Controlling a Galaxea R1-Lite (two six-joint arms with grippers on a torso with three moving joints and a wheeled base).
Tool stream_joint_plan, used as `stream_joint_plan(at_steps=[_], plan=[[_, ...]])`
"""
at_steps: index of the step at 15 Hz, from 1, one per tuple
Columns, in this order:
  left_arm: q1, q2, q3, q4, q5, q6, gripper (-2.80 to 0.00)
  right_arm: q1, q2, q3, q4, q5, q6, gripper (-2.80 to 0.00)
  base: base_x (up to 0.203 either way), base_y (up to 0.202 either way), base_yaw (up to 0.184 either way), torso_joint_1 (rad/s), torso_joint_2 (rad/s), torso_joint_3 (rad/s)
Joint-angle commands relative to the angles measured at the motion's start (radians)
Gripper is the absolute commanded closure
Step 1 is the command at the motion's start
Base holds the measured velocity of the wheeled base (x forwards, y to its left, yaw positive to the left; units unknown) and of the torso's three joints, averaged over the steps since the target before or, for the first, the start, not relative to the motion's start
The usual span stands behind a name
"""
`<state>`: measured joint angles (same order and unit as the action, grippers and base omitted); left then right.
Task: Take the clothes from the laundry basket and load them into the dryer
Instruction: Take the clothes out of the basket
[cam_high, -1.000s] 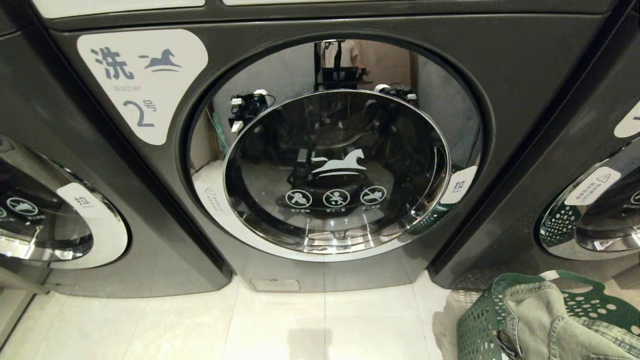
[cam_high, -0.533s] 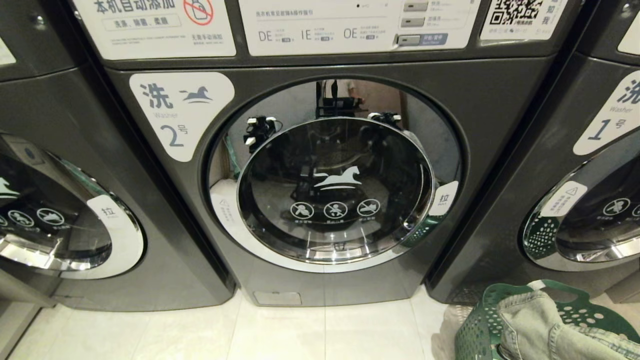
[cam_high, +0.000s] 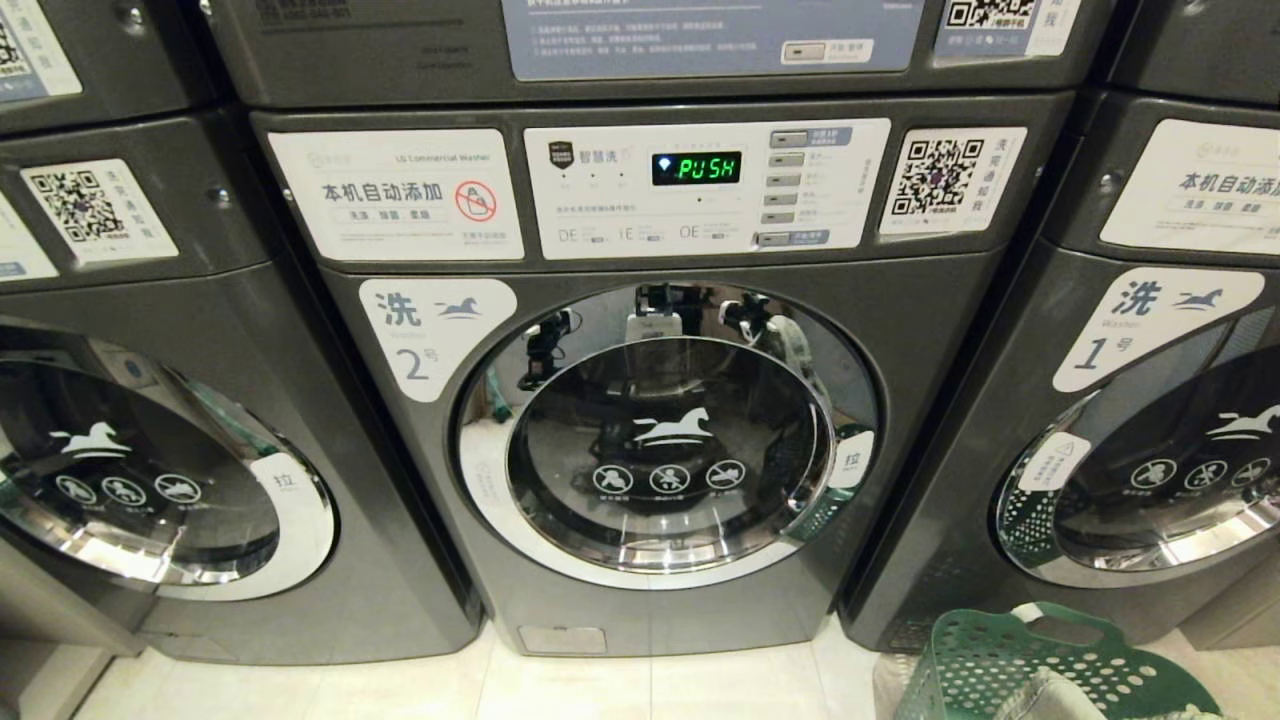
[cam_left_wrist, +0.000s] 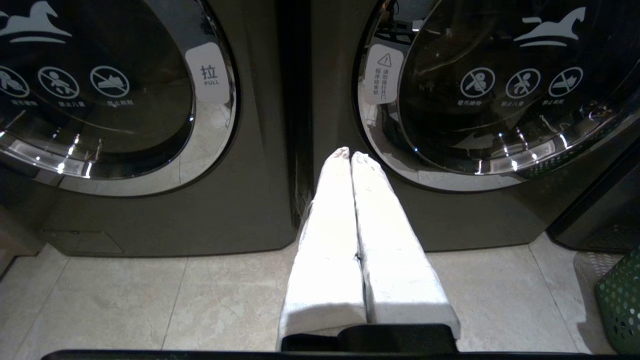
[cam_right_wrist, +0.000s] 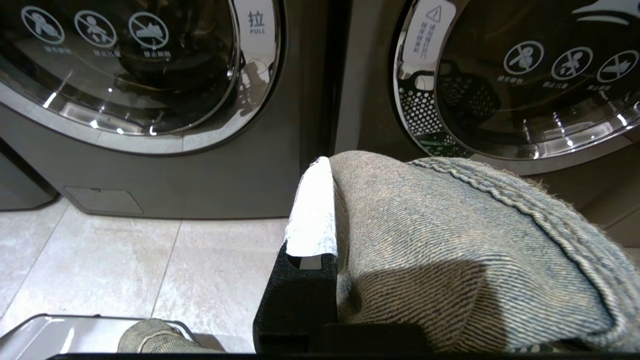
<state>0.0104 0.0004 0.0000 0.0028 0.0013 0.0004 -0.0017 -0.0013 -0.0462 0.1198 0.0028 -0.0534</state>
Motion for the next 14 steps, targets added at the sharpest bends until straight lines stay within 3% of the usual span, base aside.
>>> stream_joint_plan(at_steps=[1, 11, 14], plan=[[0.0, 0.0, 0.0, 0.0, 0.0, 0.001, 0.0, 0.0, 0.001, 0.0, 0.001, 0.0, 0.0, 0.0, 0.0, 0.0, 0.0, 0.165, -0.46, -0.274], [0.0, 0.0, 0.0, 0.0, 0.0, 0.001, 0.0, 0.0, 0.001, -0.001, 0.001, 0.003, -0.006, 0.0, 0.0, 0.0, 0.0, 0.195, -0.49, -0.29], [0.0, 0.0, 0.0, 0.0, 0.001, 0.0, 0.0, 0.0, 0.001, -0.001, 0.001, 0.005, -0.04, 0.0, 0.0, 0.0, 0.0, 0.229, -0.52, -0.299]])
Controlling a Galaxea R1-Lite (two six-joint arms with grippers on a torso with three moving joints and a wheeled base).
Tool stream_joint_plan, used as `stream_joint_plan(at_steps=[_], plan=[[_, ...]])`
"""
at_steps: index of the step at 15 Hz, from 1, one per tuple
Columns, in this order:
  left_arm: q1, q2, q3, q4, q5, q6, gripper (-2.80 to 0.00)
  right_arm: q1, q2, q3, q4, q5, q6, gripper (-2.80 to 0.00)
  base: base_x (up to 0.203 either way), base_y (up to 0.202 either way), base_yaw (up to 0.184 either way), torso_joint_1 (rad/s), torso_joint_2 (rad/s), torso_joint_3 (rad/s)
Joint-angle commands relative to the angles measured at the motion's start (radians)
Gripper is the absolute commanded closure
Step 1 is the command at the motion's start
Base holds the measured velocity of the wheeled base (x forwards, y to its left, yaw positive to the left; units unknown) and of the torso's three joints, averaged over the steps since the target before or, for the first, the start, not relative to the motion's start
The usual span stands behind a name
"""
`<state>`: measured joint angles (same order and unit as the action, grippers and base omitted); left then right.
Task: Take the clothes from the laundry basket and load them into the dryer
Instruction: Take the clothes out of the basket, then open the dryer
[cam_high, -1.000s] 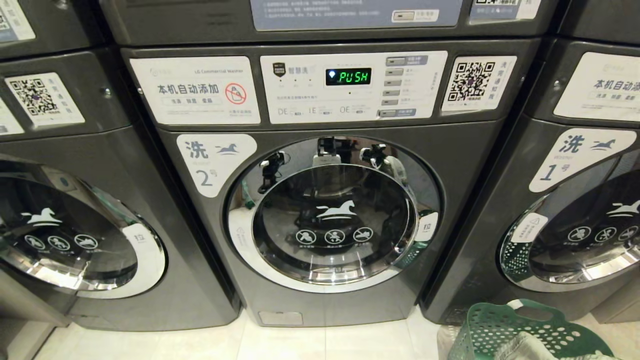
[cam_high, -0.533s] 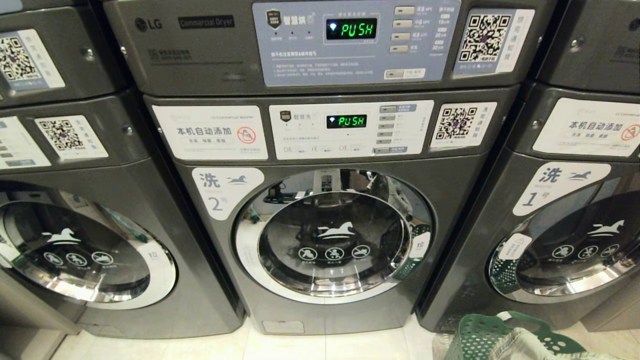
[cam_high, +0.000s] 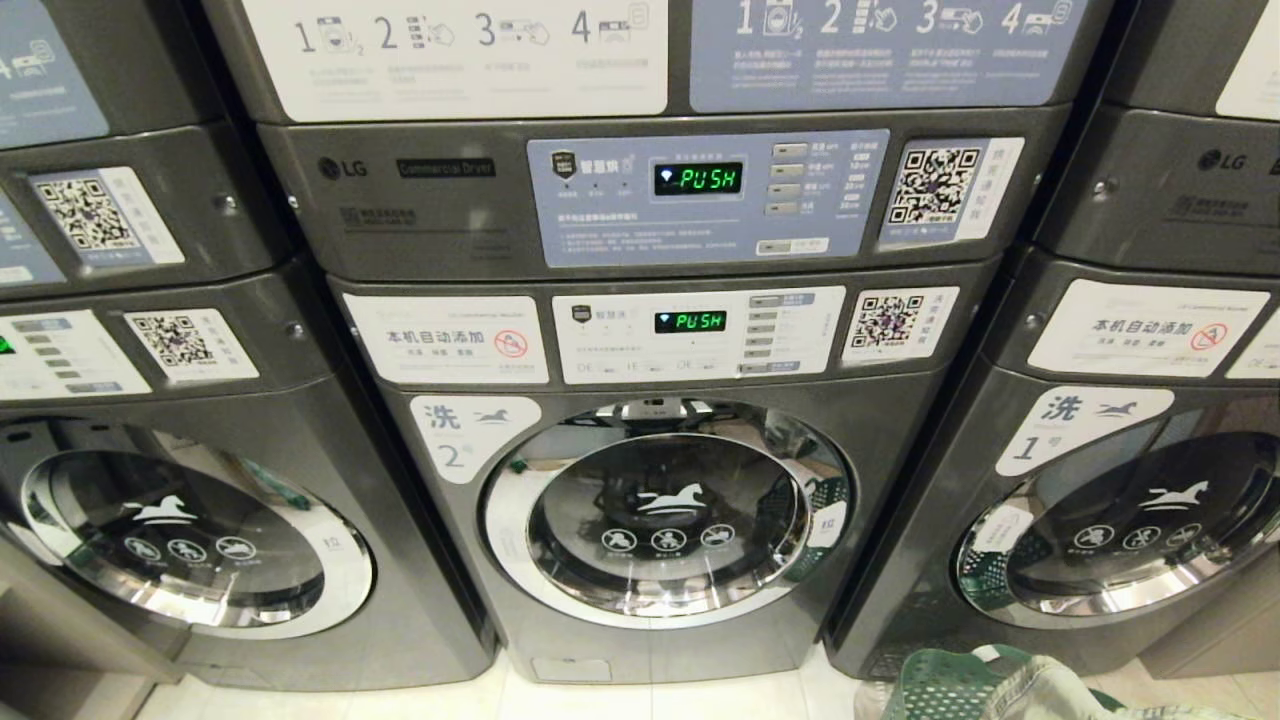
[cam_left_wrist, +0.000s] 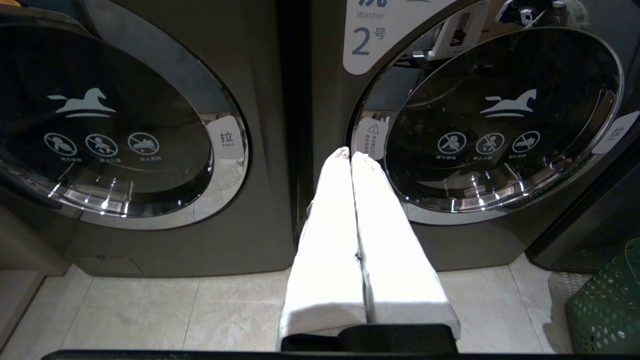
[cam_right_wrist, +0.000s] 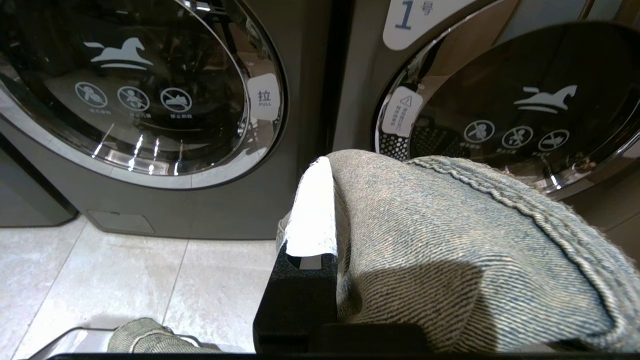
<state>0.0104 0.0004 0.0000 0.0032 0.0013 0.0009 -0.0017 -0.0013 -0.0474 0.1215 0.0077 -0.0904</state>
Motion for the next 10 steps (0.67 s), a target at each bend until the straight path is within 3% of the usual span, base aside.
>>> stream_joint_plan(at_steps=[1, 10], plan=[[0.0, 0.0, 0.0, 0.0, 0.0, 0.001, 0.0, 0.0, 0.001, 0.0, 0.001, 0.0, -0.005, 0.0, 0.0, 0.0, 0.0, 0.243, -0.54, -0.312], [0.0, 0.0, 0.0, 0.0, 0.0, 0.001, 0.0, 0.0, 0.001, 0.0, 0.001, 0.0, -0.003, 0.0, 0.0, 0.0, 0.0, 0.266, -0.58, -0.313]])
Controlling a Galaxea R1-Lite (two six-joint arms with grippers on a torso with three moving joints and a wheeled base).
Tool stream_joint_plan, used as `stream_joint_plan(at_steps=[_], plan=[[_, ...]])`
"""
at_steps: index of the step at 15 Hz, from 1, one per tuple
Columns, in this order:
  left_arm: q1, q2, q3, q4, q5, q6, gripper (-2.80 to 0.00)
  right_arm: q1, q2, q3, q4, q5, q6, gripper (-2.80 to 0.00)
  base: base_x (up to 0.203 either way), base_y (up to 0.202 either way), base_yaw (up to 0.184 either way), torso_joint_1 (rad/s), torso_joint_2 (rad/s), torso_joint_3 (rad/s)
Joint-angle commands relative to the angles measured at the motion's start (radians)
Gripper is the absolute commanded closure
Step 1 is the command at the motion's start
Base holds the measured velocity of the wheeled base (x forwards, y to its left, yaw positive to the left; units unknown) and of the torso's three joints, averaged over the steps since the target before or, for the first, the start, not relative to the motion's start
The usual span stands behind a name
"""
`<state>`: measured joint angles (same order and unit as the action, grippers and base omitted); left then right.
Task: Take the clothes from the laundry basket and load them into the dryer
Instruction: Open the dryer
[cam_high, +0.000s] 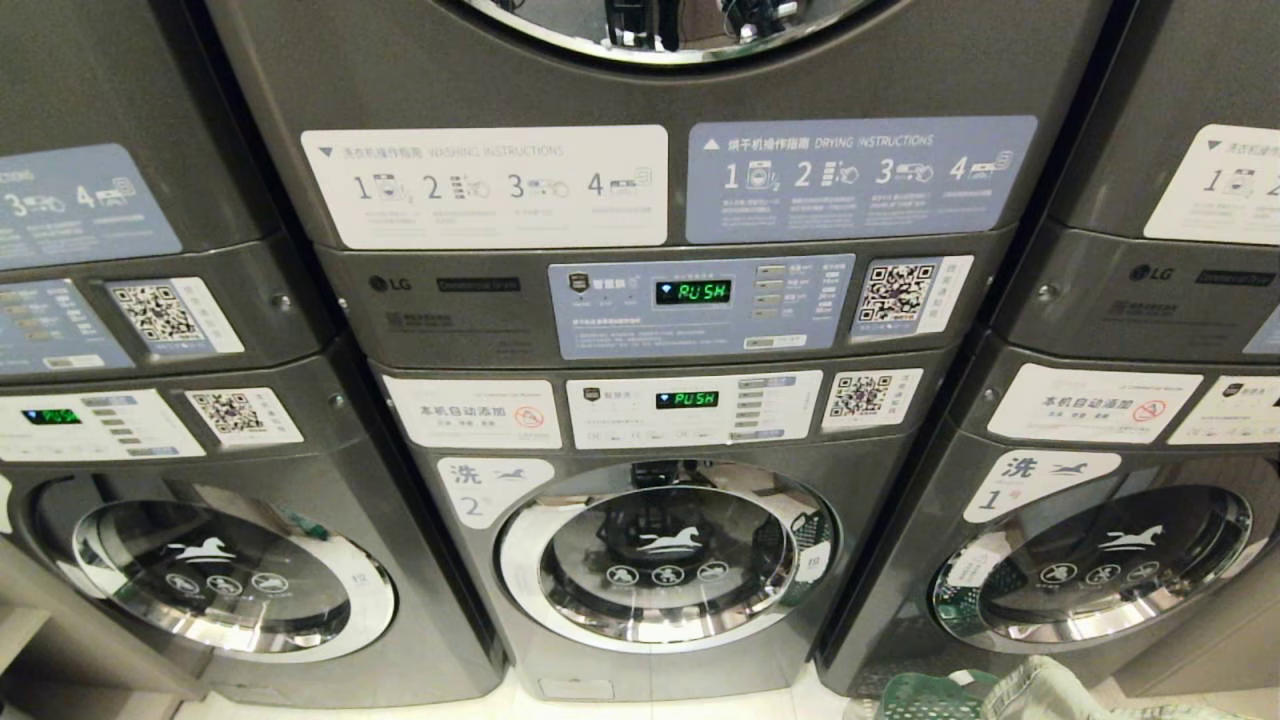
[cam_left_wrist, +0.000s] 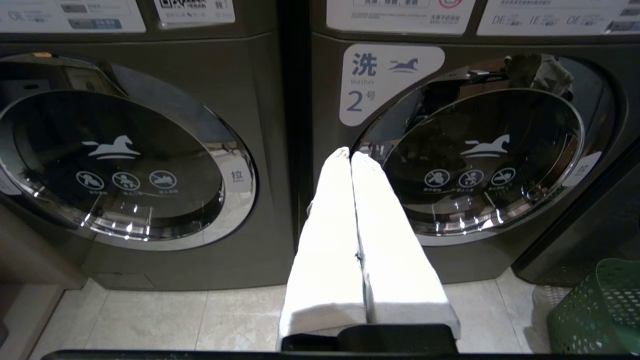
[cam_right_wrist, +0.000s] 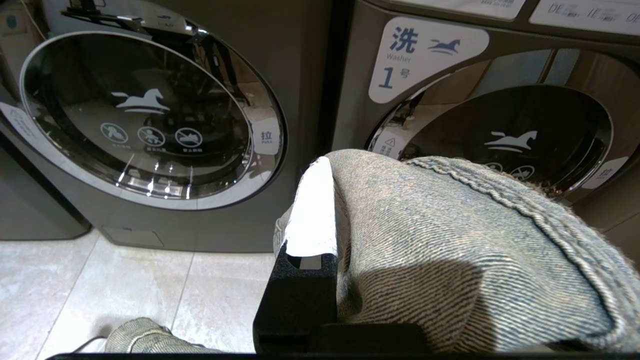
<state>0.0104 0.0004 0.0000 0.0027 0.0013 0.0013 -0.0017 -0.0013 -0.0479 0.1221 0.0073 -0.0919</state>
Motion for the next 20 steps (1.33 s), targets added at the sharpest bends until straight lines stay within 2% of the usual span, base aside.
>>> stream_joint_plan(at_steps=[1, 20], plan=[[0.0, 0.0, 0.0, 0.0, 0.0, 0.0, 0.0, 0.0, 0.001, 0.0, 0.001, 0.0, -0.002, 0.0, 0.0, 0.0, 0.0, 0.235, -0.48, -0.247], [0.0, 0.0, 0.0, 0.0, 0.0, 0.0, 0.0, 0.0, 0.001, 0.0, 0.001, 0.0, 0.003, 0.0, 0.0, 0.0, 0.0, 0.161, -0.33, -0.172]])
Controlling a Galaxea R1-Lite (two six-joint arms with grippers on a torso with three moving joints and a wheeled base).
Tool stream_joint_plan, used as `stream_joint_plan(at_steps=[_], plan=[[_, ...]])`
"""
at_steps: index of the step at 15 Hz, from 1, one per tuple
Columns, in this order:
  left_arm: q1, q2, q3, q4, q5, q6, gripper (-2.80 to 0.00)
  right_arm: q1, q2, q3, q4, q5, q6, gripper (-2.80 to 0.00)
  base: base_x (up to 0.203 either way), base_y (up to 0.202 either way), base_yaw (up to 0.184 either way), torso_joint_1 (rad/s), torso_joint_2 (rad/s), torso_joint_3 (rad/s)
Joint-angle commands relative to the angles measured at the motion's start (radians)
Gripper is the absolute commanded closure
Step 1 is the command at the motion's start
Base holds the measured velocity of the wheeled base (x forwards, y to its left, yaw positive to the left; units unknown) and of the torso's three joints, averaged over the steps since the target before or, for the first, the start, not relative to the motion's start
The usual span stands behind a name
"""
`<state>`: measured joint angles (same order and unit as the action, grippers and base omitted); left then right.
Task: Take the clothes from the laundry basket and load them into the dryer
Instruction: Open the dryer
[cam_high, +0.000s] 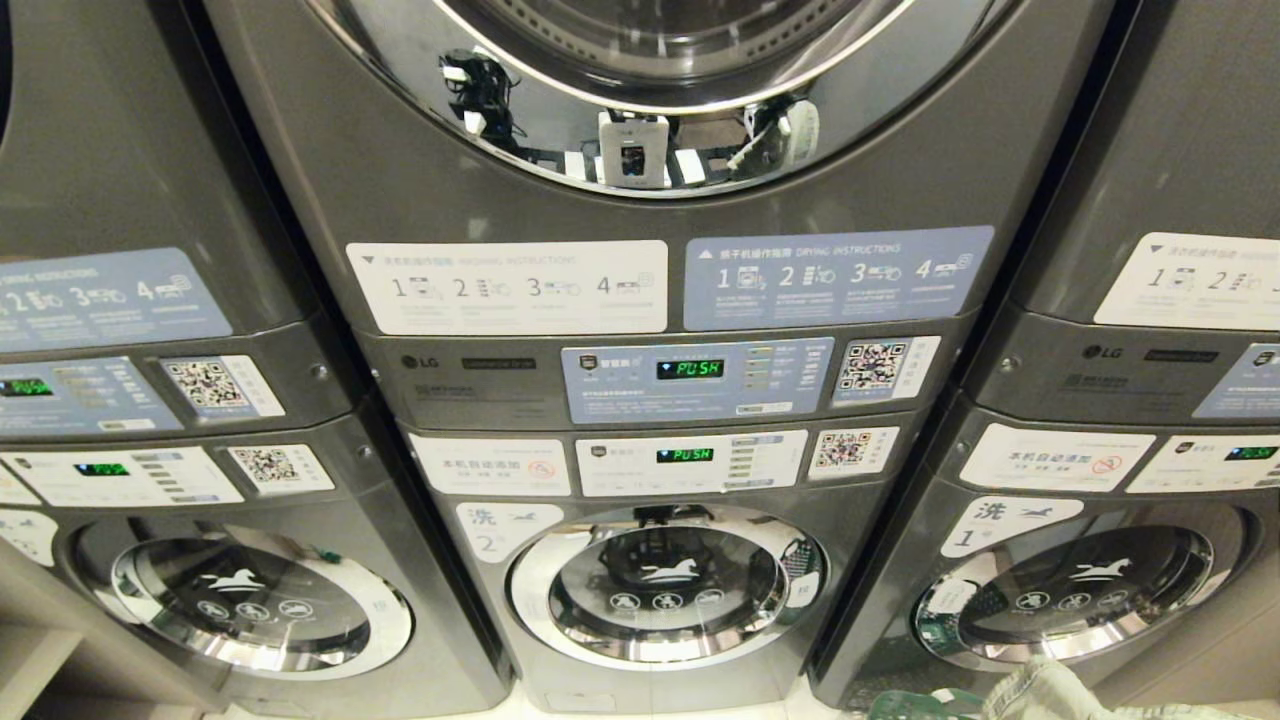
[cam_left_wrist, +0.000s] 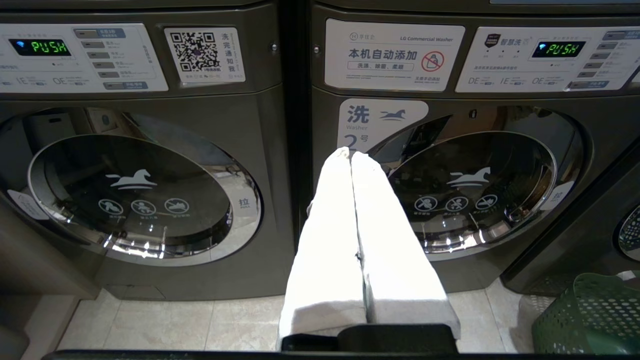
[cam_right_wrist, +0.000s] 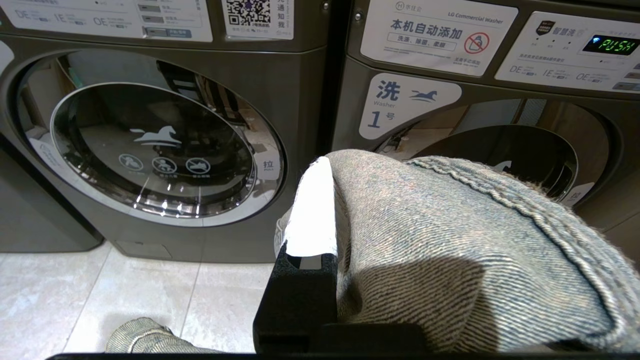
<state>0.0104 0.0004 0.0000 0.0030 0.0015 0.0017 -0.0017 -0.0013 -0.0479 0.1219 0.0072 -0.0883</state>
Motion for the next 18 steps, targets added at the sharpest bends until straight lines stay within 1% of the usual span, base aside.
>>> stream_joint_plan(at_steps=[1, 12, 16, 18], plan=[[0.0, 0.0, 0.0, 0.0, 0.0, 0.0, 0.0, 0.0, 0.001, 0.0, 0.001, 0.0, -0.002, 0.0, 0.0, 0.0, 0.0, 0.091, -0.21, -0.114], [0.0, 0.0, 0.0, 0.0, 0.0, 0.0, 0.0, 0.0, 0.001, -0.001, 0.002, 0.002, -0.005, 0.0, 0.0, 0.0, 0.0, 0.082, -0.17, -0.084], [0.0, 0.0, 0.0, 0.0, 0.0, -0.002, 0.0, 0.0, 0.001, 0.0, 0.001, 0.022, -0.044, 0.0, 0.0, 0.0, 0.0, 0.072, -0.14, -0.069], [0.0, 0.0, 0.0, 0.0, 0.0, 0.0, 0.0, 0.0, 0.001, 0.002, 0.001, 0.02, -0.042, 0.0, 0.0, 0.0, 0.0, 0.057, -0.12, -0.065]])
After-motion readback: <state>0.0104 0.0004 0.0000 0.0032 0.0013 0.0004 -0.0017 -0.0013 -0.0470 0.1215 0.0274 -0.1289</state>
